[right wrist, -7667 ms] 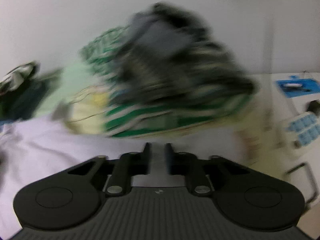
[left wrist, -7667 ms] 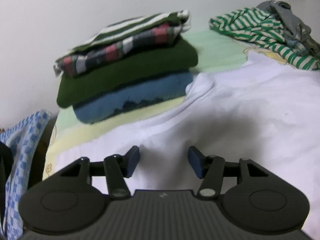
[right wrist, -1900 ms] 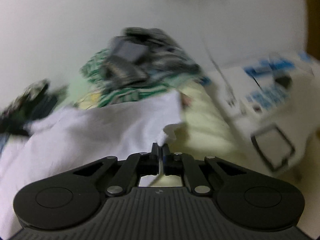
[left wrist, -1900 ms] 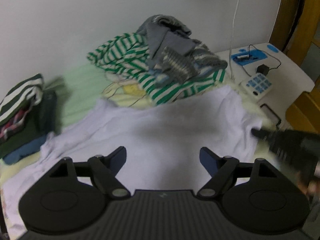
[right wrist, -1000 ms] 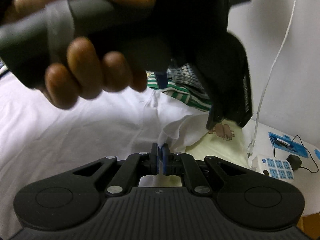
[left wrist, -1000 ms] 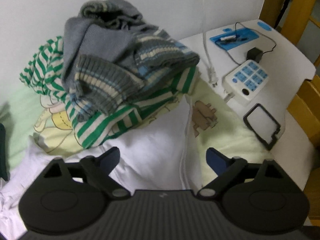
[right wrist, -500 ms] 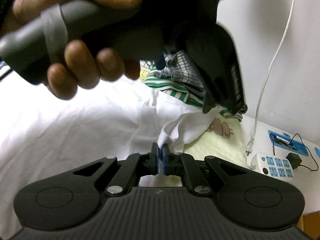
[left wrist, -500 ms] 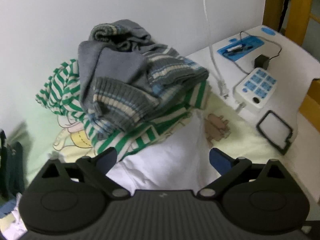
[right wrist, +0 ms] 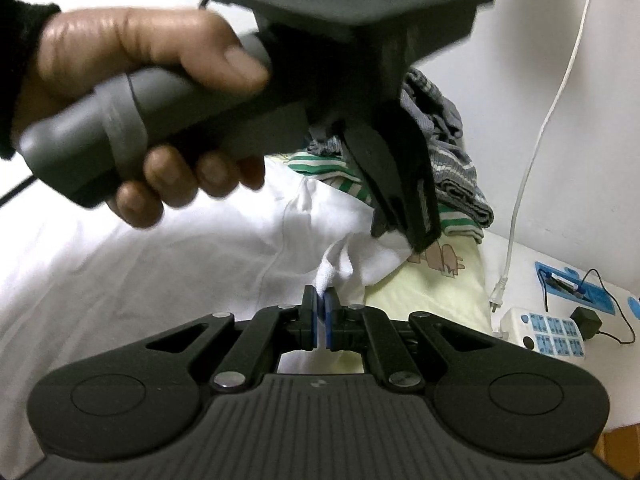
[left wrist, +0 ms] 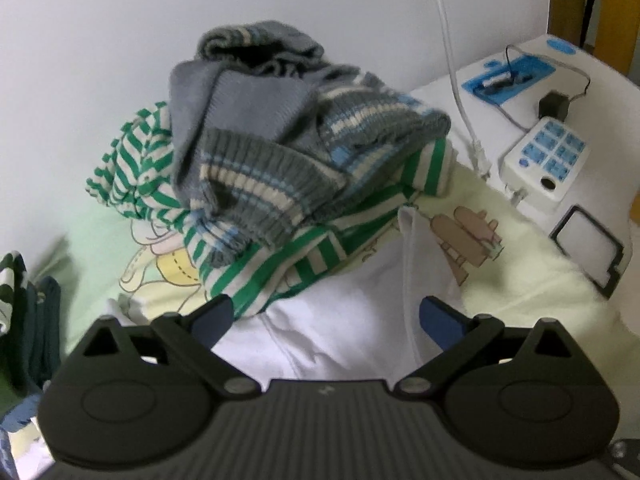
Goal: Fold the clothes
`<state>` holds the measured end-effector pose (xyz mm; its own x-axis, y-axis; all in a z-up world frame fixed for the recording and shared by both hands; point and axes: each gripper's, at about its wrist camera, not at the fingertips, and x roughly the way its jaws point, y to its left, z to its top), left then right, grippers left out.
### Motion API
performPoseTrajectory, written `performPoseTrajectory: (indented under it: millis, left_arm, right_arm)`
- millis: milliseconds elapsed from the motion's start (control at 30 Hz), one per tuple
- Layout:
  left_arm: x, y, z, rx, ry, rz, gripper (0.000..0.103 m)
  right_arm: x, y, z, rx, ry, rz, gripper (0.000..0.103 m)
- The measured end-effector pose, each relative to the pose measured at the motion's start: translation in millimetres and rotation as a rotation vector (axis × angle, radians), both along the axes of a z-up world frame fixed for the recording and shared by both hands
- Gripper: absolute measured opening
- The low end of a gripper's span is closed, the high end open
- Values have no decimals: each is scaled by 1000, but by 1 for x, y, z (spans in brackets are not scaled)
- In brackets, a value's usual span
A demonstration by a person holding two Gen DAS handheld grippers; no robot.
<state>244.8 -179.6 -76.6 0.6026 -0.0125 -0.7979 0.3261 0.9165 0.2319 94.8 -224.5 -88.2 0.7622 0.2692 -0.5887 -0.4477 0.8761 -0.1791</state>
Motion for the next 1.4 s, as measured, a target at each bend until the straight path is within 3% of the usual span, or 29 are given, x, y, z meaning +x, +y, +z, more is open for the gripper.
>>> performPoseTrajectory:
  millis: [233, 400, 533, 1000, 1200, 1400]
  left_arm:
    - [10, 14, -8, -29, 53, 62, 100]
    - [11, 16, -20, -78, 128, 62, 100]
    - [10, 10, -24, -76, 141, 51, 100]
    - [-2, 9, -27, -45, 117, 37, 101]
    - [-5, 11, -26, 33, 4, 61, 101]
    - [-7, 18, -22, -117, 44, 16, 100]
  right_arm:
    - [-3, -3, 1, 3, -7, 1, 3]
    - [-6, -5, 1, 4, -14, 5, 3]
    - [-7, -5, 0, -4, -20, 12, 3]
    - [-11, -3, 0, -17, -41, 20, 3]
    - [-12, -3, -2, -20, -47, 22, 3]
    - [-13, -5, -2, -17, -44, 11, 3]
